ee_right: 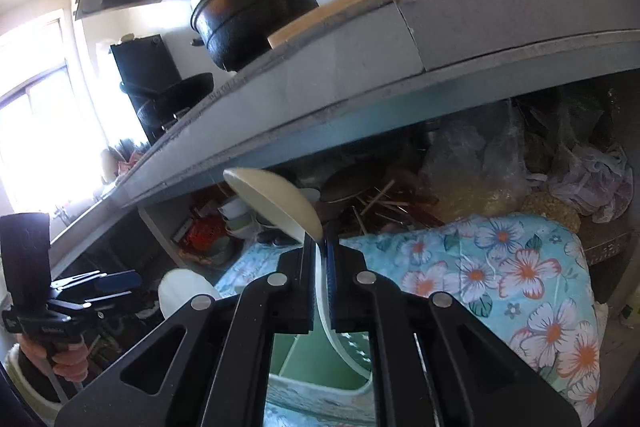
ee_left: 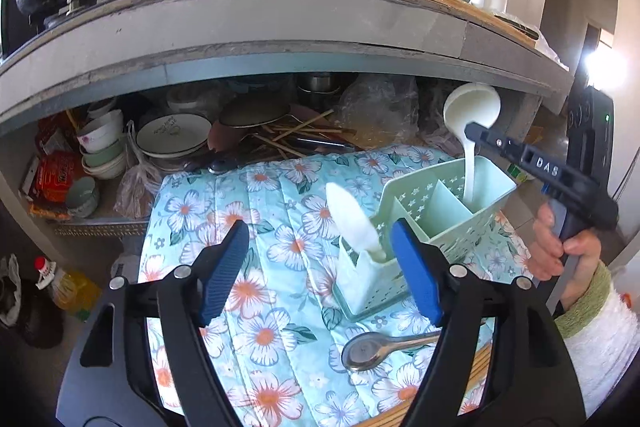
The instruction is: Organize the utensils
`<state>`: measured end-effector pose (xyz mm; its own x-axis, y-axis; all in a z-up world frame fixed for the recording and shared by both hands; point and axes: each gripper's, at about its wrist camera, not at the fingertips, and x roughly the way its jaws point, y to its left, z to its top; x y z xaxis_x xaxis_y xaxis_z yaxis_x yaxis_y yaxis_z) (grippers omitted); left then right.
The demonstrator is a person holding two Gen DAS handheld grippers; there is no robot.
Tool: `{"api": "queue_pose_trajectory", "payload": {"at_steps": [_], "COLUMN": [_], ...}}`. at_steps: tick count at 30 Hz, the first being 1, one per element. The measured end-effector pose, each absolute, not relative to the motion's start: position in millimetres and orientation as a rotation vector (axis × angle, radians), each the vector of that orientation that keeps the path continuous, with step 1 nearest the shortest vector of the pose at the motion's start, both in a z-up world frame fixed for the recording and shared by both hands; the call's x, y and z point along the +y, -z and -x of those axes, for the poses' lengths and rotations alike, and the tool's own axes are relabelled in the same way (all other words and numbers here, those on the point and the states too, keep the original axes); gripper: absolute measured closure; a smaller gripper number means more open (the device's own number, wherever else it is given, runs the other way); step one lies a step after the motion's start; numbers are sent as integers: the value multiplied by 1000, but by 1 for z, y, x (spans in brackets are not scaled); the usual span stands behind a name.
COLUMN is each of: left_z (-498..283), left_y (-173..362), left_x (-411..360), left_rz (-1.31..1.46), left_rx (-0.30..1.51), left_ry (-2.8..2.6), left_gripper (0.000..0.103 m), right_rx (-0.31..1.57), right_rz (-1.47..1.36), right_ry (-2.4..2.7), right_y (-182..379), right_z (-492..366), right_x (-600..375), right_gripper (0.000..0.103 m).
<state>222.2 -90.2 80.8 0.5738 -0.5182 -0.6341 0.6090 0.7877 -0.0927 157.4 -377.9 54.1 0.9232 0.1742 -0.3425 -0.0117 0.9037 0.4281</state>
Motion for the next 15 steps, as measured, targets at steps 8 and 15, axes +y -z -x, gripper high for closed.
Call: {"api": "queue_pose_trajectory", "payload": {"at_steps": [8,15], "left_z": [-213,-192], "left_y": [-69,-64], "left_x": [-72,-53], "left_rz": [-72,-54], "left_rx": [750,762], "left_ry": [640,636], "left_gripper": [28,22], "right_rx": [405,399], "right_rz": [-402,-464], "right_ry": [-27,58], "right_y": [-58,-63], "right_z": [-126,-82], "right_x": [-374,-388], "right_gripper": [71,66]}}
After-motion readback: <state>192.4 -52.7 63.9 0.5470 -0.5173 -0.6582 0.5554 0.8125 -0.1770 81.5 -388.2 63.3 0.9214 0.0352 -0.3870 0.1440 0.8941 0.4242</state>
